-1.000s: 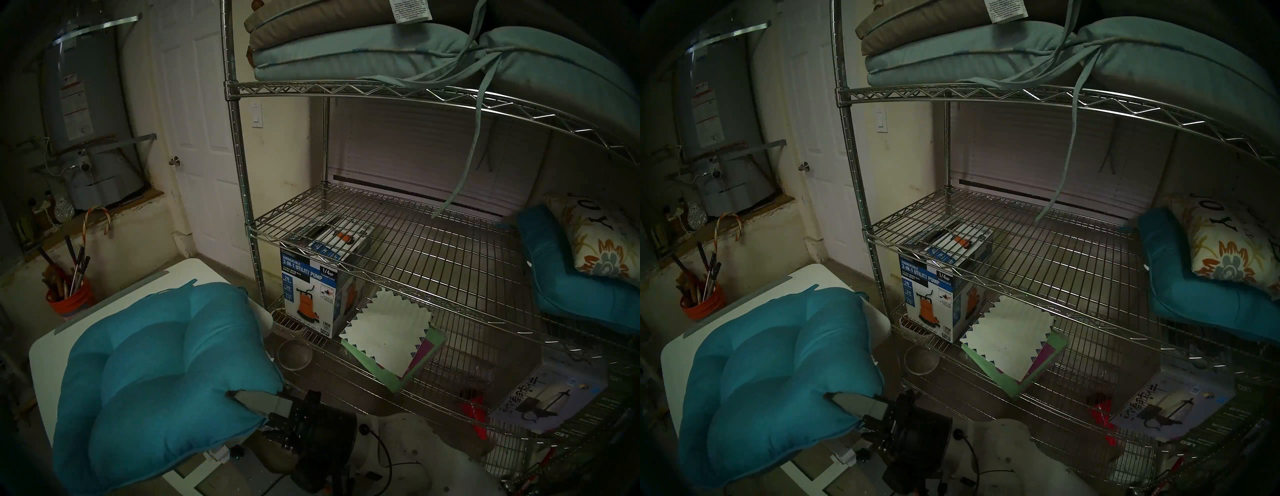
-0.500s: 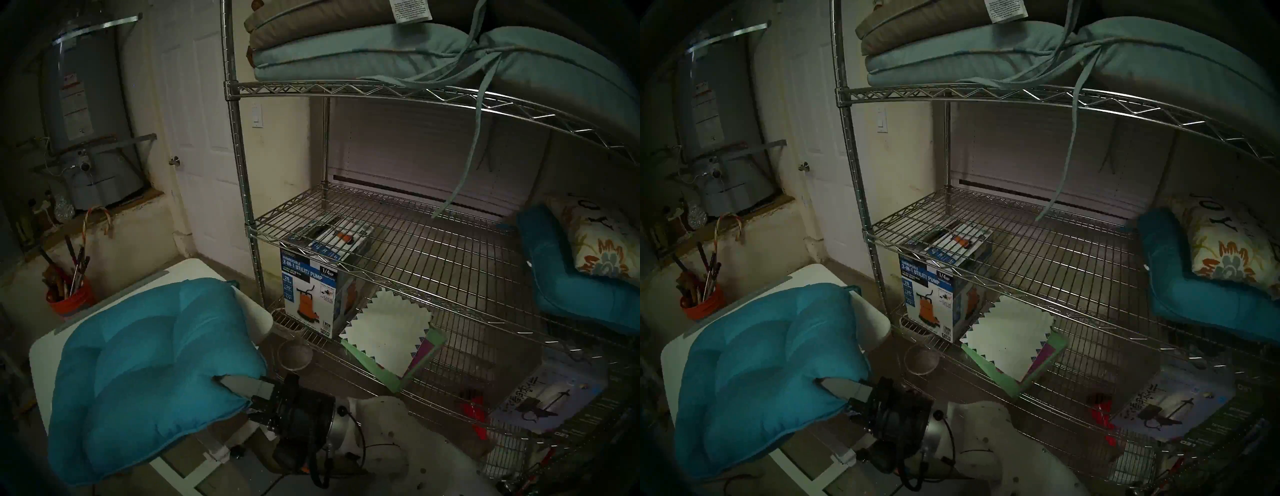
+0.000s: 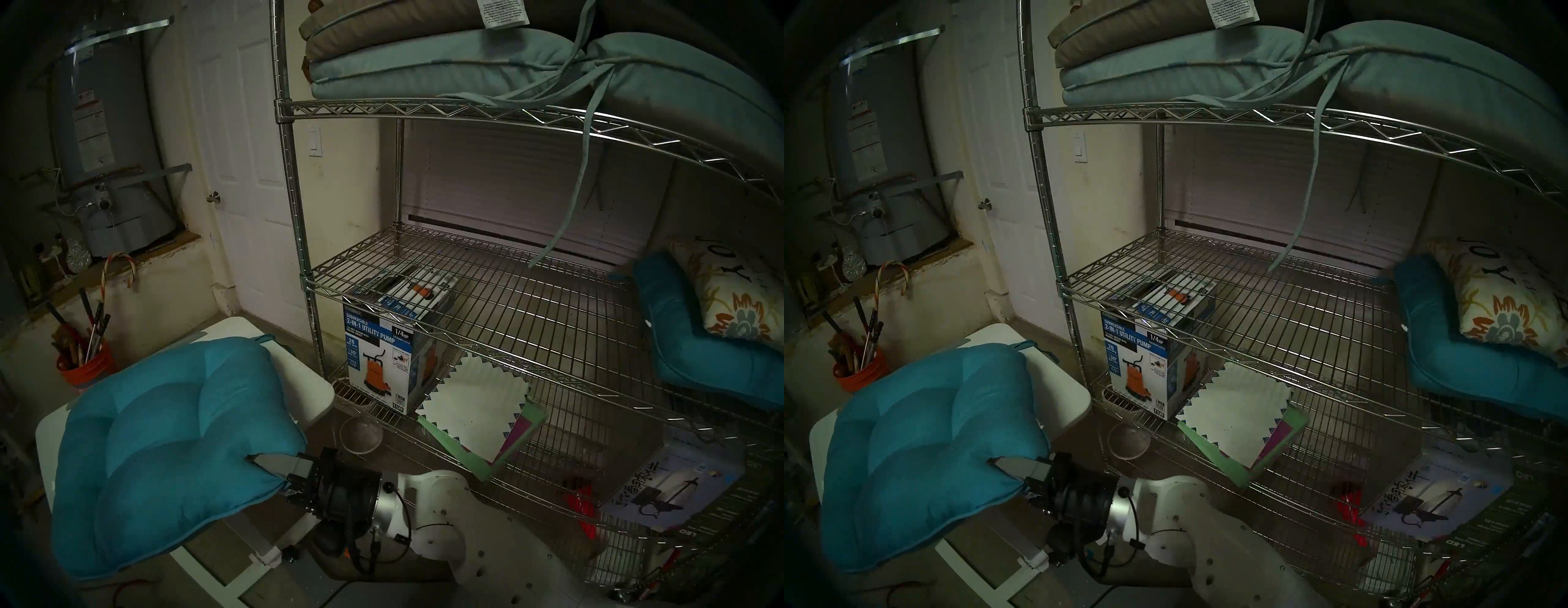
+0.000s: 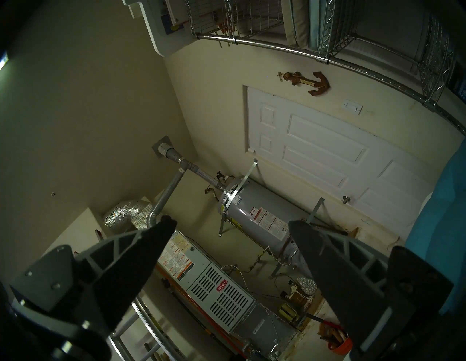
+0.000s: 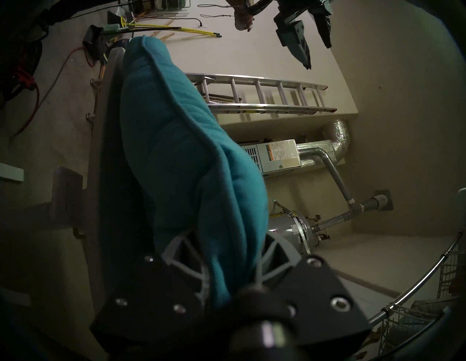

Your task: Take cushion off the shelf

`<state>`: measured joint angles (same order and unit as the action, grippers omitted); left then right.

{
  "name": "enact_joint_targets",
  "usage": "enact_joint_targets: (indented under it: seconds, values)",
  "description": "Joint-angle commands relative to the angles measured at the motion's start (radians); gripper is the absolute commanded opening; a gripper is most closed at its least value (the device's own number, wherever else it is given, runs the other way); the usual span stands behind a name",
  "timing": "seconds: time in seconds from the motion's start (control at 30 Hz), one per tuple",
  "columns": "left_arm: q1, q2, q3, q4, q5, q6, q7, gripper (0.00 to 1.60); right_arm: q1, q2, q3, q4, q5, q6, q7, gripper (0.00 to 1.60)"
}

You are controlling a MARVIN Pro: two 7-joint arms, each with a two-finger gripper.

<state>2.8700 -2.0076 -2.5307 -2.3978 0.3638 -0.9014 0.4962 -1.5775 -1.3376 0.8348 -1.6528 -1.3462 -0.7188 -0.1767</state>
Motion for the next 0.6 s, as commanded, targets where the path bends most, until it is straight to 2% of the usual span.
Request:
enact_joint_targets:
  seconds: [0.0, 0.3, 0.33, 0.37, 0.43, 0.57]
  values:
    - [0.01, 0.0, -0.004, -0.01, -0.003, 0.0, 0.005, 1.6, 0.118, -0.099, -0.048, 0.047, -0.002, 0.006, -0.023, 0.0]
    - [0.01, 0.0, -0.004, -0.01, -0.003, 0.0, 0.005, 1.6, 0.196, -0.16, -0.076, 0.162, -0.012, 0.033, -0.035, 0.0]
    - [0.01, 0.0, -0.004, -0.01, -0.003, 0.0, 0.005, 1.6, 0.22, -0.185, -0.085, 0.198, -0.013, 0.036, -0.038, 0.0]
    - [0.01, 0.0, -0.004, -0.01, -0.003, -0.001, 0.005, 1.6, 0.213, -0.171, -0.086, 0.19, -0.013, 0.046, -0.041, 0.0]
    - [0.01, 0.0, -0.004, -0.01, -0.003, -0.001, 0.005, 1.6, 0.24, -0.203, -0.09, 0.237, -0.018, 0.049, -0.045, 0.0]
    - [0.01, 0.0, -0.004, -0.01, -0.003, -0.001, 0.005, 1.6, 0.268, -0.222, -0.099, 0.283, -0.026, 0.058, -0.057, 0.0]
